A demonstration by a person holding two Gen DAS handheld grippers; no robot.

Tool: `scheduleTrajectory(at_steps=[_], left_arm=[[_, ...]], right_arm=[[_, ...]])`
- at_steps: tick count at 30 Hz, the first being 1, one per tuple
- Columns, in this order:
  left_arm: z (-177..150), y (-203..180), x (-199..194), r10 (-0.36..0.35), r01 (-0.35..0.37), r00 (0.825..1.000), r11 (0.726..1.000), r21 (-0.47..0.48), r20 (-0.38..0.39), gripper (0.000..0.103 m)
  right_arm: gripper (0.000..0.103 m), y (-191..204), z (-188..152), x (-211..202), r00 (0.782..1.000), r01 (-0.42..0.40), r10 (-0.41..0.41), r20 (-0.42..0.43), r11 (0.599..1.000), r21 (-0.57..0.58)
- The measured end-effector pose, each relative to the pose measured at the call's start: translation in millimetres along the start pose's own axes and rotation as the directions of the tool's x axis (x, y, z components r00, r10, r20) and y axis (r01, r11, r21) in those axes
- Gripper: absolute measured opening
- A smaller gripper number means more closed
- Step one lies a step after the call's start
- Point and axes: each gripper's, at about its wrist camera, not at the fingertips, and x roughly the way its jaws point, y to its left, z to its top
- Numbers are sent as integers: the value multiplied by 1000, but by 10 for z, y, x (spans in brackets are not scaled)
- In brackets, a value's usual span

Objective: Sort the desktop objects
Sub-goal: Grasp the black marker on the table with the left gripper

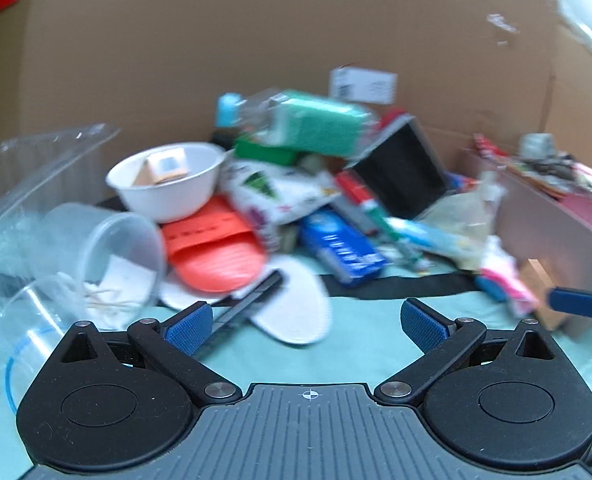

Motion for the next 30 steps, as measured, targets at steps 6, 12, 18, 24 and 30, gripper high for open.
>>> scheduleTrajectory(at_steps=[6,12,18,24,30], left_arm=[[-54,220,285,8,-9,997,1000,-11,-75,89],[-72,177,263,-62,60,990,998,-14,-128,67],[-115,93,208,-62,62,991,998,-3,-120,66],[99,241,244,20,-19,998,999,27,-56,76],[0,394,472,19,-25,987,999,-38,-159,58]], right_arm=[[102,16,1,126,999,5,-3,-34,999,47],[102,-84,-43,147,999,10,-5,-53,996,86],[102,-148,-105,109,998,10,-5,-62,995,95],[102,-213,-112,102,998,10,-3,-59,992,127],[102,-204,-132,119,998,3,6,-68,991,130]])
